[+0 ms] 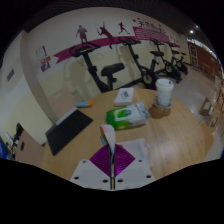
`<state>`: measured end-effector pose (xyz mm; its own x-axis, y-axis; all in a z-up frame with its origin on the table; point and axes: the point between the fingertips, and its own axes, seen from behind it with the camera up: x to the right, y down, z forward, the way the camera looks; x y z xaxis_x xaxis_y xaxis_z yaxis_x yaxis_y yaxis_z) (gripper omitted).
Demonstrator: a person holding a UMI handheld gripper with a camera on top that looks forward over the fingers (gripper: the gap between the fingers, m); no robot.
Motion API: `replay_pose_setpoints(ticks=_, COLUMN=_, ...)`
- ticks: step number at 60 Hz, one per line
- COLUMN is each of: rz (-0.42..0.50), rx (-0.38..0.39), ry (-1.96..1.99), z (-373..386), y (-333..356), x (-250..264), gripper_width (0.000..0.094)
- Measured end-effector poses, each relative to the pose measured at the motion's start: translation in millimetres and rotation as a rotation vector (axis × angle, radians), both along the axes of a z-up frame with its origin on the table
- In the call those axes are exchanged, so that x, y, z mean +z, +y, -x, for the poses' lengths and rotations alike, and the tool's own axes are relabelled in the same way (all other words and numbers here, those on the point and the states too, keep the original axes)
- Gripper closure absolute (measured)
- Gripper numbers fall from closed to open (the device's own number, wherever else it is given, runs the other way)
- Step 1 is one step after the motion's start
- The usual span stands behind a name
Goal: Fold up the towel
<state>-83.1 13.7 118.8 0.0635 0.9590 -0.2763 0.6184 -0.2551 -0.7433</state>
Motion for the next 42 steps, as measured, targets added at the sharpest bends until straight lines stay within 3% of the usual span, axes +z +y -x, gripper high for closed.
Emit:
replay_pose_setpoints(ticks=6, rz=-0.042, rx=-0.026, ry=-0.041, z=8, y=41, x=-38, gripper_width=0.0908)
replay_pose_setpoints(ticks=13, rz=-0.156, rx=-0.024, ry=-0.07, z=11, y=79, x=-79, gripper_width=0.0902)
replay_pose_setpoints(ticks=23, rz=-0.274, rx=0.006, ry=-0.06, z=15, y=96, x=-102, gripper_width=0.0846)
replay_pose_setpoints(ticks=26, rz=-0.292, rx=0.012, ry=-0.062, z=15, y=99, x=-105, gripper_width=0.0741)
replay_pose_setpoints(ticks=33, rz=-0.328, rx=0.007, ry=-0.087, z=6, y=110, x=-104, gripper_width=0.0036)
replay_pose_setpoints(ticks=35, rz=-0.329, rx=-0.004, ry=-0.089, z=-1, y=116, x=-94, gripper_width=0.0123)
replay_pose_setpoints(ticks=42, rz=-0.269, rx=-0.027, ry=-0.057, z=-34, y=118, x=-33, gripper_width=0.0074)
